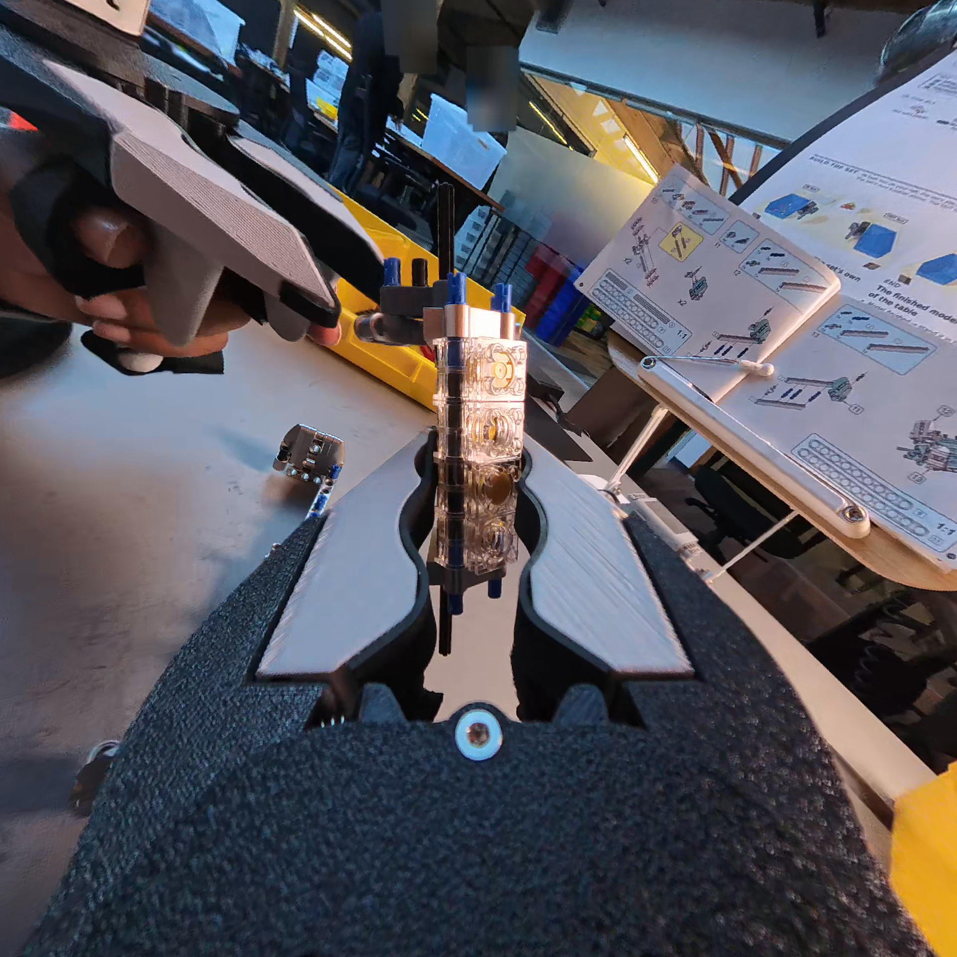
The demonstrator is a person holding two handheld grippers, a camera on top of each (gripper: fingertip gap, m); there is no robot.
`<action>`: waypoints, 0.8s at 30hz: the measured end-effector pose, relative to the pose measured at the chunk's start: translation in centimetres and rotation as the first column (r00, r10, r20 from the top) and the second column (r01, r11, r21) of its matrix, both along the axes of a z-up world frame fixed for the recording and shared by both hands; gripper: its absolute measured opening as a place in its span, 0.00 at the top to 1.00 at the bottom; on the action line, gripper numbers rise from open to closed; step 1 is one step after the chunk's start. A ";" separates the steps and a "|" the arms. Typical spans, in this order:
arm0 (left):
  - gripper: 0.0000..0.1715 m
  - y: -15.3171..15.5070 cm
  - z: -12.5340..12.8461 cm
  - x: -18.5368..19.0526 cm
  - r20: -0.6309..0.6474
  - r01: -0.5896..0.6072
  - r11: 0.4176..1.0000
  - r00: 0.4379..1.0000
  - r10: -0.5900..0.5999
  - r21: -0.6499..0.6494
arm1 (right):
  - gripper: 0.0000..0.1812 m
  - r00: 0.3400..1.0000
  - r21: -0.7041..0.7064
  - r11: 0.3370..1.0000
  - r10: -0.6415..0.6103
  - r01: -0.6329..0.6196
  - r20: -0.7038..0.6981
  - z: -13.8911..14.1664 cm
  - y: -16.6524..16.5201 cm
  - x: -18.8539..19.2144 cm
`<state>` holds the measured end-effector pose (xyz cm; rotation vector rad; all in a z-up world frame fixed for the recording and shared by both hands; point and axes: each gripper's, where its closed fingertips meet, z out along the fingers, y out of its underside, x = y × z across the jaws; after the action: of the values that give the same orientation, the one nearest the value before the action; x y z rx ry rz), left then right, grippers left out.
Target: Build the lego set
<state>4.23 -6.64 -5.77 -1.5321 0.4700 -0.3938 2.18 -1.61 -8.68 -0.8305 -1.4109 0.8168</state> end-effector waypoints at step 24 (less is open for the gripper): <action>0.96 0.3 0.5 0.1 0.274 0.077 0.995 0.960 -0.058 -0.060 | 0.86 0.990 -0.356 0.926 0.141 -0.125 0.019 0.3 -2.2 0.1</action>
<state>4.36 -6.34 -5.30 -1.5035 0.2952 -0.6711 2.26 -3.81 -8.33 -1.0394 -1.3893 1.1882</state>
